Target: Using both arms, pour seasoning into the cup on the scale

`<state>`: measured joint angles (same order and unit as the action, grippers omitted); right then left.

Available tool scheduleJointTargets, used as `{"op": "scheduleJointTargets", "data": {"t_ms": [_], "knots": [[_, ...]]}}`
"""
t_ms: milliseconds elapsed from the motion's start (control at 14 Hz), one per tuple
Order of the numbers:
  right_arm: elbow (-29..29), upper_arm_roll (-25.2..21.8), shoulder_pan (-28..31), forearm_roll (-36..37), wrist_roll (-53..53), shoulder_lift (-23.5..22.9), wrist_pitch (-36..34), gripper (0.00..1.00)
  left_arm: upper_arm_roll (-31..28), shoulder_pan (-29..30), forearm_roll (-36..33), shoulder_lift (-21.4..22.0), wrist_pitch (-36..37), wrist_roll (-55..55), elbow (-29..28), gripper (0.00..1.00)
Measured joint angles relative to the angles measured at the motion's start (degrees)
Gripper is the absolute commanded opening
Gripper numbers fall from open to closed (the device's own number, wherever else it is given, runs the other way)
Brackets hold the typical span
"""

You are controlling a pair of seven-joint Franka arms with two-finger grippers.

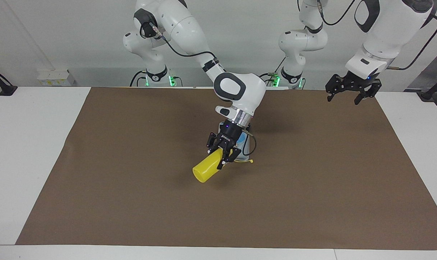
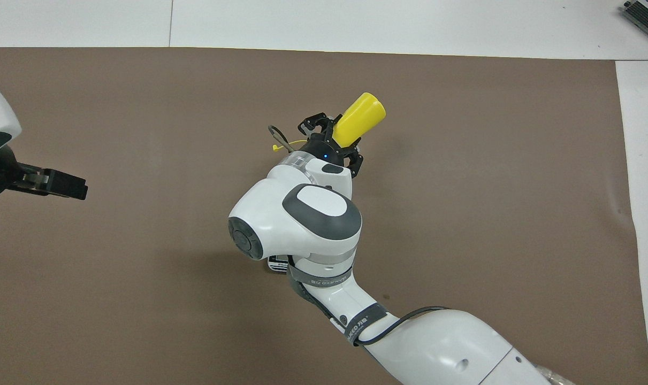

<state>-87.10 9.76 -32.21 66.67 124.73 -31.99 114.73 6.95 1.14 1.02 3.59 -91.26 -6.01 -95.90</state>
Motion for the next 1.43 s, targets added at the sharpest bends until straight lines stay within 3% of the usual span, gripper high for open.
{"op": "scheduleJointTargets", "data": {"t_ms": [571, 1429], "knots": [[-4.96, 0.03, -2.19, 3.54, 0.02, 2.71, -0.25, 0.00, 0.00, 0.00, 0.00, 0.00, 0.00, 0.00, 0.00, 1.00], [-5.35, -0.09, -2.00, 5.07, 0.02, 3.00, -0.25, 0.00, 0.00, 0.00, 0.00, 0.00, 0.00, 0.00, 0.00, 1.00]]}}
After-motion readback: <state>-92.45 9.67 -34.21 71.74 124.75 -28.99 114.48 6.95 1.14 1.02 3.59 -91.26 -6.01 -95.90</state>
